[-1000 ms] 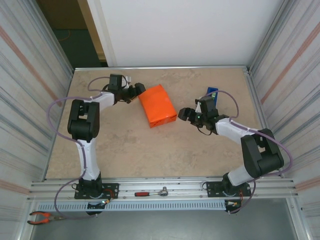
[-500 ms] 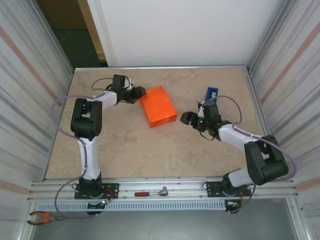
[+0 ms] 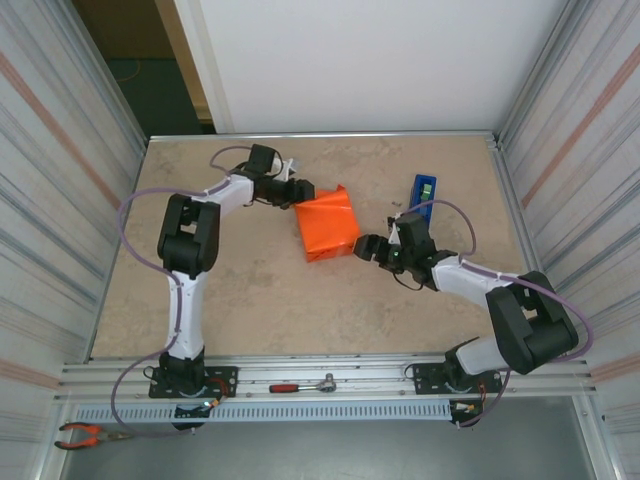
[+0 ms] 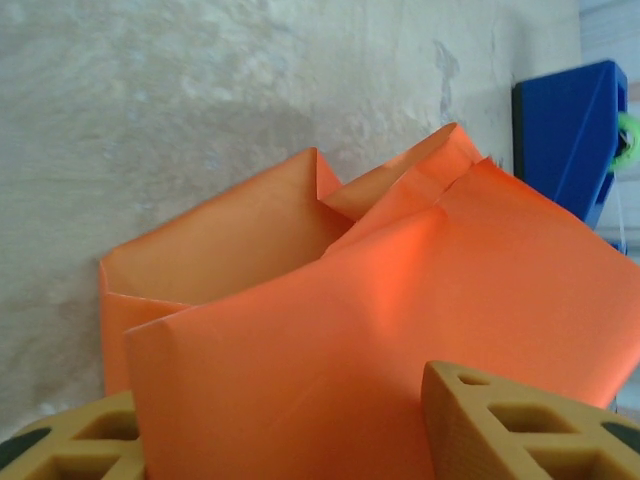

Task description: Wrap the gift box in paper

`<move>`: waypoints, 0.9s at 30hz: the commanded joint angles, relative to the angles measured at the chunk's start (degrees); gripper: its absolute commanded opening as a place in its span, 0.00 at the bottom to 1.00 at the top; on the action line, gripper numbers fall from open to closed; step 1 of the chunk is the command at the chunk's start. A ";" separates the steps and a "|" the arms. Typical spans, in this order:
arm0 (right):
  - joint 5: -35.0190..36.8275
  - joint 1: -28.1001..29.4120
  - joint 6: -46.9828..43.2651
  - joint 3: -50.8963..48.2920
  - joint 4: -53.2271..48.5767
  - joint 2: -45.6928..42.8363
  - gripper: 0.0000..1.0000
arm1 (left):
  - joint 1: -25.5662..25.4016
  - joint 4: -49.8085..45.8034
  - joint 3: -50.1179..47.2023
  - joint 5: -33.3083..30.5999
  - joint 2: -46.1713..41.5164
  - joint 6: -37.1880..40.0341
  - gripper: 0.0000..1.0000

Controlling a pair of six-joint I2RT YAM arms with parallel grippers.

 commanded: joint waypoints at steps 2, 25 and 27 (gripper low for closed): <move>3.80 2.50 2.81 -2.83 1.76 -2.10 0.75 | 0.79 -1.92 -1.25 -1.91 -2.55 2.38 0.62; 1.68 4.17 3.68 -5.59 3.69 -3.97 0.51 | 1.22 17.43 -19.64 -8.51 -16.66 -14.46 0.79; 0.99 4.80 3.93 -5.38 5.07 -2.74 0.40 | 0.73 17.28 -19.46 -8.94 -16.40 -14.72 0.80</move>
